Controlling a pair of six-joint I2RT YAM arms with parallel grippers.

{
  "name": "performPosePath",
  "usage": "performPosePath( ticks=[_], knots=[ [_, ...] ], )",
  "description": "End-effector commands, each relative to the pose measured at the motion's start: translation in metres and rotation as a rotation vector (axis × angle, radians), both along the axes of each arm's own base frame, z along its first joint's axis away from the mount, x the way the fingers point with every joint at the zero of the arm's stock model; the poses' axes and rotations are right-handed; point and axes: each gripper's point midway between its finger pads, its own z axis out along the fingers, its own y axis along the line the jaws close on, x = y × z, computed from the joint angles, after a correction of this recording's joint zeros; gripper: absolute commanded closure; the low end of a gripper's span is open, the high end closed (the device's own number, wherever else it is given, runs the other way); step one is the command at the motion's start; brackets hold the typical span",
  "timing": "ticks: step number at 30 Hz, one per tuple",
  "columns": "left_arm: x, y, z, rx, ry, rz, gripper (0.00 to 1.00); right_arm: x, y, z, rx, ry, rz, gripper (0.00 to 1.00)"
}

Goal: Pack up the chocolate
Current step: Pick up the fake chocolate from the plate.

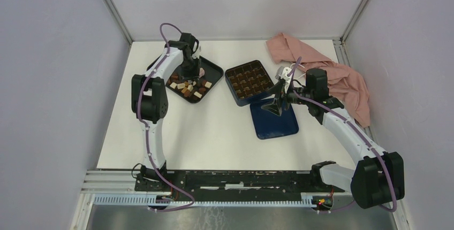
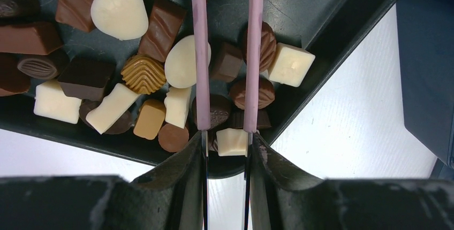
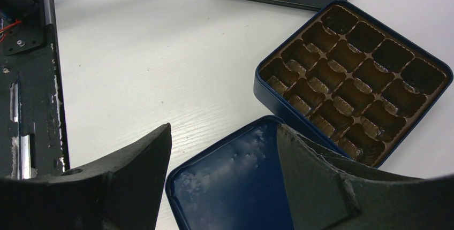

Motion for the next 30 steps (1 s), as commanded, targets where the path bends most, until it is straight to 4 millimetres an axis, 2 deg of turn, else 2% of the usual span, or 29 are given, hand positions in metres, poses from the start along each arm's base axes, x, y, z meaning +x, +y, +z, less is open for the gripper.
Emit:
performPosePath(
  ticks=[1, 7, 12, 16, 20, 24, 30],
  knots=[
    [0.013, 0.004, 0.033, -0.004, -0.128, -0.005, 0.98, 0.008, 0.003, 0.02, 0.007, -0.07, 0.006, 0.23],
    [0.011, 0.004, 0.033, -0.008, -0.126, -0.011, 0.98, 0.008, 0.003, 0.02, 0.006, -0.07, 0.005, 0.23],
    [0.012, 0.002, 0.045, -0.021, -0.163, -0.009, 0.98, 0.008, 0.003, 0.019, 0.005, -0.069, 0.005, 0.23],
    [0.005, -0.003, 0.056, -0.066, -0.193, -0.017, 0.98, 0.008, 0.003, 0.02, 0.003, -0.071, 0.005, 0.23],
    [-0.011, -0.021, 0.066, -0.188, -0.216, -0.034, 0.98, 0.009, 0.003, 0.019, 0.002, -0.07, 0.005, 0.23],
    [-0.027, -0.048, 0.08, -0.355, -0.224, -0.065, 0.98, 0.009, 0.003, 0.019, 0.001, -0.07, 0.006, 0.23],
    [-0.035, -0.077, 0.101, -0.468, -0.272, -0.089, 0.98, 0.009, 0.002, 0.019, -0.003, -0.073, 0.0, 0.23]
  ],
)
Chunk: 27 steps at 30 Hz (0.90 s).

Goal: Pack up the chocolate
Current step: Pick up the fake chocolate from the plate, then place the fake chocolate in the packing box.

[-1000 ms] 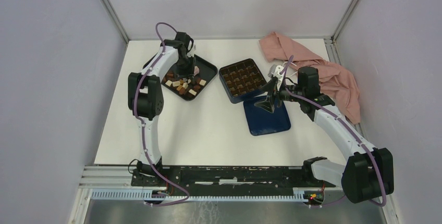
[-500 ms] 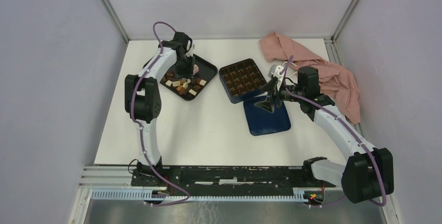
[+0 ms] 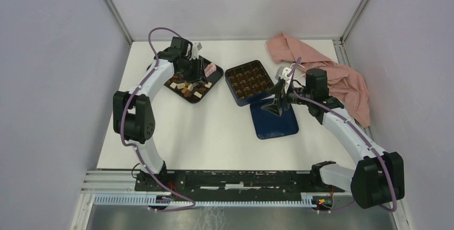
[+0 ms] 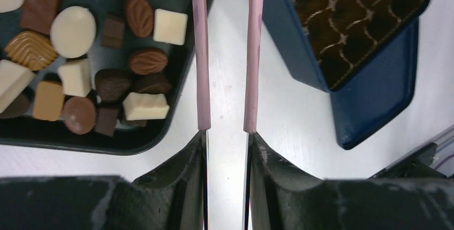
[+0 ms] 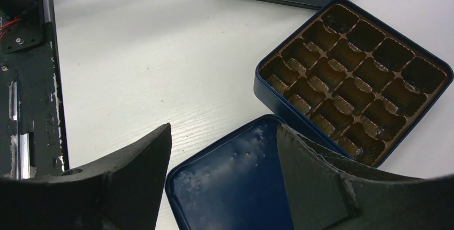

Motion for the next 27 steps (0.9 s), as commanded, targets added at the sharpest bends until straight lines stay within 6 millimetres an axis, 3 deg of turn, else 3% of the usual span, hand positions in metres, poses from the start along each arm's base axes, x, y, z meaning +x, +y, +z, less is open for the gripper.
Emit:
performPosePath(
  ticks=[1, 9, 16, 27],
  knots=[
    [0.005, -0.039, 0.045, -0.165, -0.116, -0.026, 0.98, 0.01, 0.003, 0.02, 0.002, -0.074, 0.0, 0.23],
    [0.014, -0.068, 0.047, -0.1, -0.163, -0.025, 0.98, 0.01, 0.002, 0.02, -0.001, -0.076, -0.001, 0.23],
    [0.02, -0.09, 0.035, -0.017, -0.164, -0.044, 0.98, 0.01, 0.002, 0.02, -0.005, -0.077, 0.0, 0.23],
    [0.021, -0.092, 0.012, 0.109, -0.131, -0.054, 0.97, 0.01, 0.002, 0.019, -0.006, -0.074, 0.002, 0.23]
  ],
)
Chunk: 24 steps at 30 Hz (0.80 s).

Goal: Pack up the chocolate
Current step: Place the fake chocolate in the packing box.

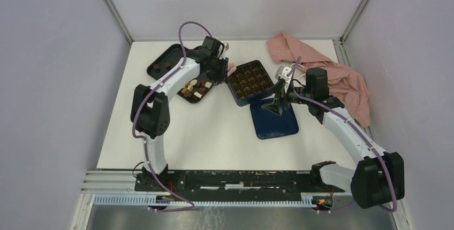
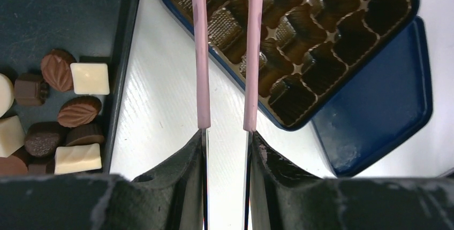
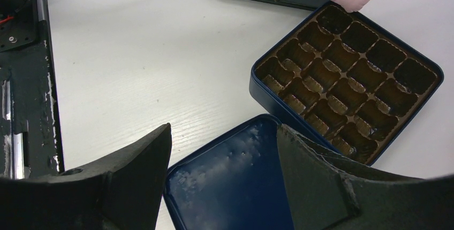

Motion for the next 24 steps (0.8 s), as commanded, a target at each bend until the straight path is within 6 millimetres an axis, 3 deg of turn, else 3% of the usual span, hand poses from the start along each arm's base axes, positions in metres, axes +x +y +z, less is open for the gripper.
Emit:
performPosePath(
  ticks=[1, 16, 24],
  knots=[
    [0.011, 0.003, 0.01, 0.035, -0.034, 0.035, 0.97, 0.008, 0.003, 0.016, 0.005, -0.058, 0.008, 0.23],
    [0.008, -0.002, -0.004, 0.055, 0.007, 0.011, 0.9, 0.008, 0.003, 0.014, 0.002, -0.051, 0.009, 0.22],
    [0.007, 0.0, -0.007, 0.077, 0.012, 0.014, 0.76, 0.008, 0.003, 0.014, 0.002, -0.05, 0.01, 0.22]
  ],
)
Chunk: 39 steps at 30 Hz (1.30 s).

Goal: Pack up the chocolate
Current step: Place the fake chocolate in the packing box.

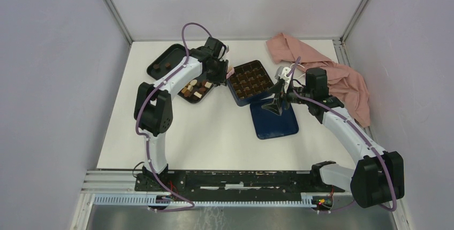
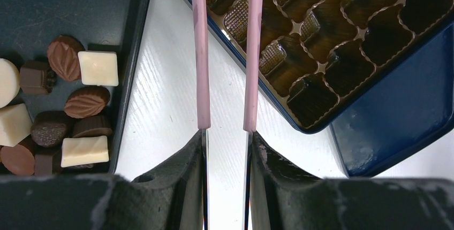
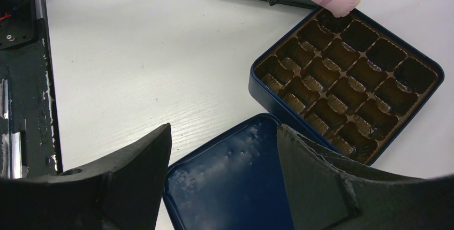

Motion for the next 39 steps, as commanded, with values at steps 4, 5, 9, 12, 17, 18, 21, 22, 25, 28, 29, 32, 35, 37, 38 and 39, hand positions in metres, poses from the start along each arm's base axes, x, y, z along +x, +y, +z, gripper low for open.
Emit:
performPosePath(
  ticks=[4, 5, 9, 12, 17, 18, 21, 22, 25, 28, 29, 32, 35, 37, 38, 39],
  knots=[
    [0.0111, -0.0062, 0.0121, 0.001, -0.049, -0.005, 0.72, 0.0072, 0.0033, 0.016, 0.006, -0.05, 0.01, 0.22],
    [0.0113, -0.006, 0.0124, 0.001, -0.05, -0.003, 0.72, 0.007, 0.0034, 0.0159, 0.006, -0.05, 0.01, 0.22],
    [0.0114, -0.0058, 0.0129, 0.003, -0.051, -0.006, 0.7, 0.0072, 0.0036, 0.016, 0.005, -0.05, 0.011, 0.22],
    [0.0105, -0.0061, 0.0126, 0.004, -0.049, -0.007, 0.69, 0.0069, 0.0035, 0.0161, 0.004, -0.05, 0.011, 0.22],
    [0.0104, -0.0064, 0.0142, 0.004, -0.054, -0.008, 0.67, 0.0072, 0.0035, 0.0162, 0.004, -0.051, 0.012, 0.22],
    [0.0103, -0.0064, 0.0138, 0.004, -0.053, -0.008, 0.66, 0.0073, 0.0035, 0.016, 0.003, -0.052, 0.012, 0.22],
    [0.0098, -0.0065, 0.0138, 0.003, -0.052, -0.008, 0.66, 0.0071, 0.0036, 0.0163, 0.003, -0.053, 0.013, 0.22],
    [0.0095, -0.0061, 0.0129, 0.004, -0.049, -0.009, 0.65, 0.0073, 0.0033, 0.0162, 0.002, -0.052, 0.012, 0.22],
    [0.0091, -0.0065, 0.0121, 0.003, -0.047, -0.009, 0.64, 0.0072, 0.0035, 0.0166, 0.002, -0.053, 0.014, 0.22],
    [0.009, -0.0061, 0.0125, 0.005, -0.048, -0.01, 0.63, 0.0071, 0.0032, 0.0167, 0.001, -0.054, 0.013, 0.22],
    [0.0086, -0.0069, 0.0125, 0.005, -0.048, -0.012, 0.62, 0.007, 0.0034, 0.0168, 0.001, -0.054, 0.014, 0.22],
    [0.0089, -0.0062, 0.0123, 0.006, -0.048, -0.009, 0.62, 0.007, 0.0033, 0.0168, 0.001, -0.055, 0.014, 0.22],
    [0.0091, -0.006, 0.0115, 0.007, -0.047, -0.009, 0.61, 0.0071, 0.0033, 0.0168, 0.001, -0.054, 0.014, 0.22],
    [0.0091, -0.0058, 0.0115, 0.007, -0.048, -0.009, 0.6, 0.007, 0.0034, 0.0172, 0.001, -0.056, 0.015, 0.22],
    [0.0091, -0.0057, 0.0118, 0.009, -0.049, -0.01, 0.6, 0.0071, 0.0034, 0.0171, 0.001, -0.056, 0.014, 0.22],
    [0.0091, -0.0055, 0.0119, 0.008, -0.049, -0.009, 0.6, 0.0069, 0.0034, 0.017, 0.001, -0.055, 0.015, 0.22]
  ],
)
